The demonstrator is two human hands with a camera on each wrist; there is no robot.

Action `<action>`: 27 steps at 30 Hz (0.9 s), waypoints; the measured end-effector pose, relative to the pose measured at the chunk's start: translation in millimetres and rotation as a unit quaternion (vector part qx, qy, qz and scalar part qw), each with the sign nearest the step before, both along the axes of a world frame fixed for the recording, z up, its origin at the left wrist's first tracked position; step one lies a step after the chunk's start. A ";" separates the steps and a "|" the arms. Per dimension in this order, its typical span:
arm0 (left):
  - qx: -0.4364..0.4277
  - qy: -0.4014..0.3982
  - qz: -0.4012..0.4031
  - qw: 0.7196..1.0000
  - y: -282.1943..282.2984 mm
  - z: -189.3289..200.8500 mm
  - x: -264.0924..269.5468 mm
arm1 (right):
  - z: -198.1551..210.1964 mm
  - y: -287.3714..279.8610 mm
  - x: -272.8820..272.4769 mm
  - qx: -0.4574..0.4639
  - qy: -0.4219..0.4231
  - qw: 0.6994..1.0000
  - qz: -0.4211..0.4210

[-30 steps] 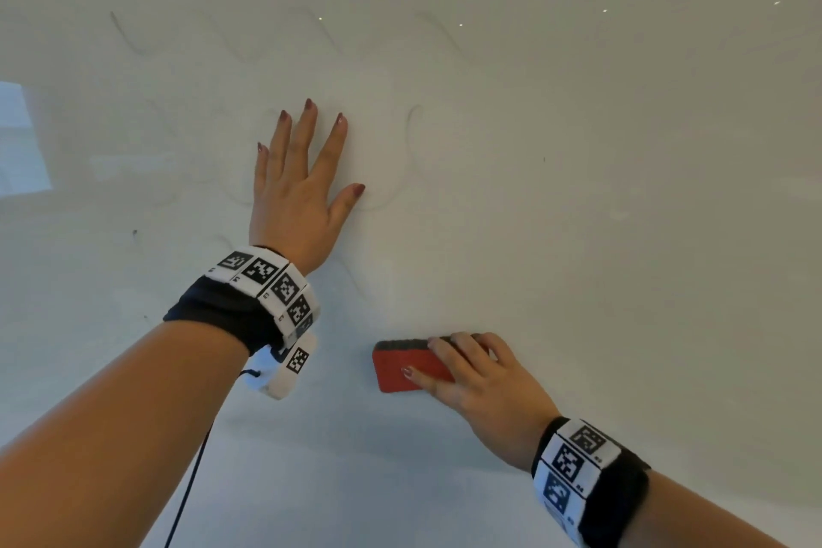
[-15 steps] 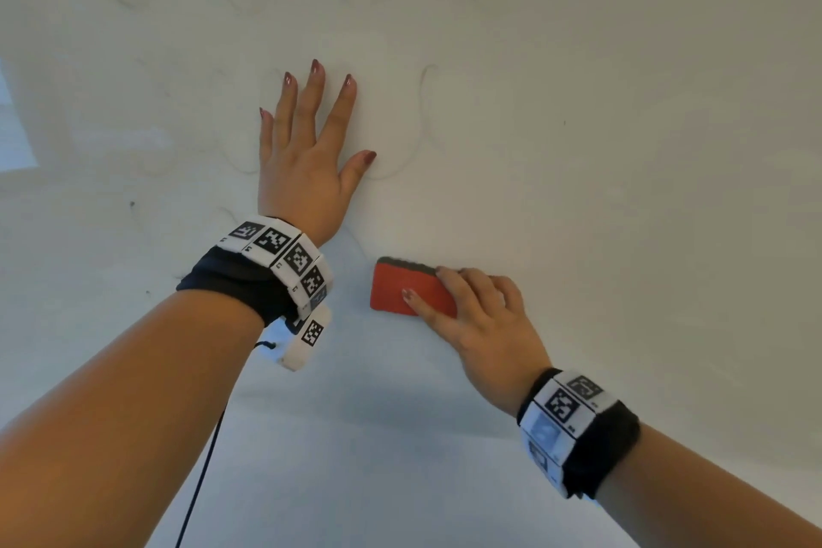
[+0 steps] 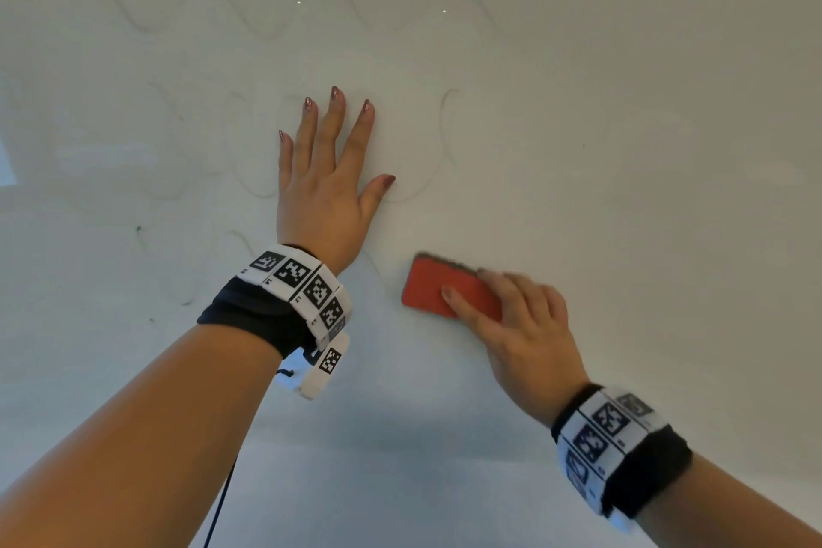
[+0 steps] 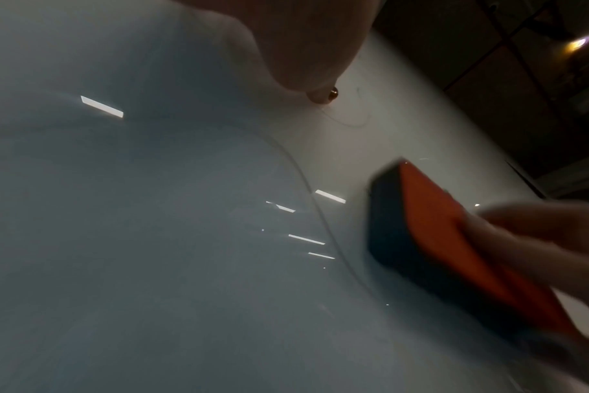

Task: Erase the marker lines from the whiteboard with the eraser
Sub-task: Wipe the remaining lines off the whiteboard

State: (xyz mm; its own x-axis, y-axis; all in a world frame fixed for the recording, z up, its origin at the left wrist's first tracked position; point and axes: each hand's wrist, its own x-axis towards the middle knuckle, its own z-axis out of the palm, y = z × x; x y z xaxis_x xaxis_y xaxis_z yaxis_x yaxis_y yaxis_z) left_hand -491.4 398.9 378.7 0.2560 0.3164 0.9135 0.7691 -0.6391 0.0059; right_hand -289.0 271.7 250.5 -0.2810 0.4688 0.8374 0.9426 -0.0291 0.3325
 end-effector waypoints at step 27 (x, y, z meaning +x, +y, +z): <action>0.012 0.046 -0.011 0.999 2.4 3.7 -16.6 | 141.2 10.9 -16.9 0.135 0.192 0.968 -0.091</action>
State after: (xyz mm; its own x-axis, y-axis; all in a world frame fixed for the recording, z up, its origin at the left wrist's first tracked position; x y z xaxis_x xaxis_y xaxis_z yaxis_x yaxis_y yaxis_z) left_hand -508.0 401.3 382.4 0.3467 0.2875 0.8928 0.7512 -0.6551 -0.0807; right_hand -305.8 282.6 391.8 0.1422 0.2304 0.9626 0.9663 -0.2431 -0.0846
